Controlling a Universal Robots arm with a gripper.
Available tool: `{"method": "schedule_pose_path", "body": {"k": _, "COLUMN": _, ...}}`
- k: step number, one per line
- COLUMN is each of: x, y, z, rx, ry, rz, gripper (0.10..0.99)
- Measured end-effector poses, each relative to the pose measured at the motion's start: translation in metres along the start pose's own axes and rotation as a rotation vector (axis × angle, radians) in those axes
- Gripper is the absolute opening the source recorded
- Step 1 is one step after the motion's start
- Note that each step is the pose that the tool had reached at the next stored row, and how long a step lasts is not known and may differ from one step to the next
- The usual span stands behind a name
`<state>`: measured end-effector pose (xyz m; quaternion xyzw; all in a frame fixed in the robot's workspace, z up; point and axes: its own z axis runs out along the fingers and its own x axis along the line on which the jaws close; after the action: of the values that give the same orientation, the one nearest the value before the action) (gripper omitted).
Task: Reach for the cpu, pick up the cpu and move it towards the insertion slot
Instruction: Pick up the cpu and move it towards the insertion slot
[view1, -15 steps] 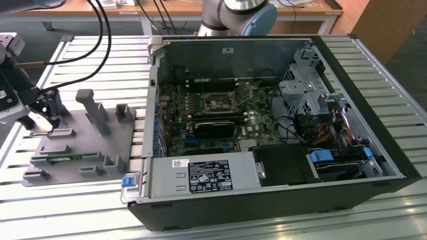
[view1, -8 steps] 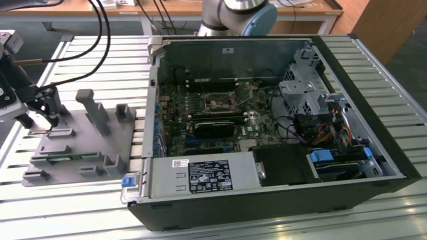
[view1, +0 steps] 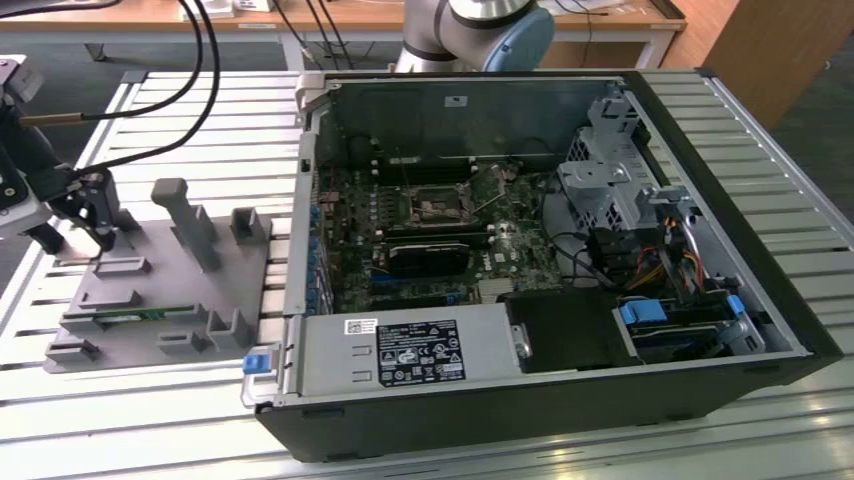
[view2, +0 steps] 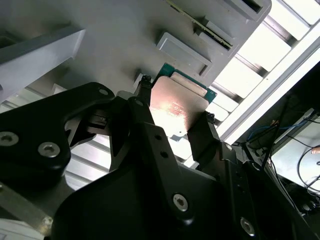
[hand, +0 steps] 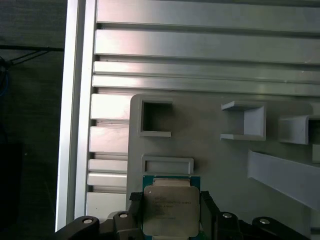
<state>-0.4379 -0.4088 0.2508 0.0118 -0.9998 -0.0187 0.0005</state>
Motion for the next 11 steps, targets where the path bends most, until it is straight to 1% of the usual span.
{"method": "schedule_pose_path", "body": {"k": 11, "x": 0.0, "y": 0.0002, "z": -0.0045, "rx": 0.0, "ry": 0.0, "rz": 0.0, "gripper": 0.545}}
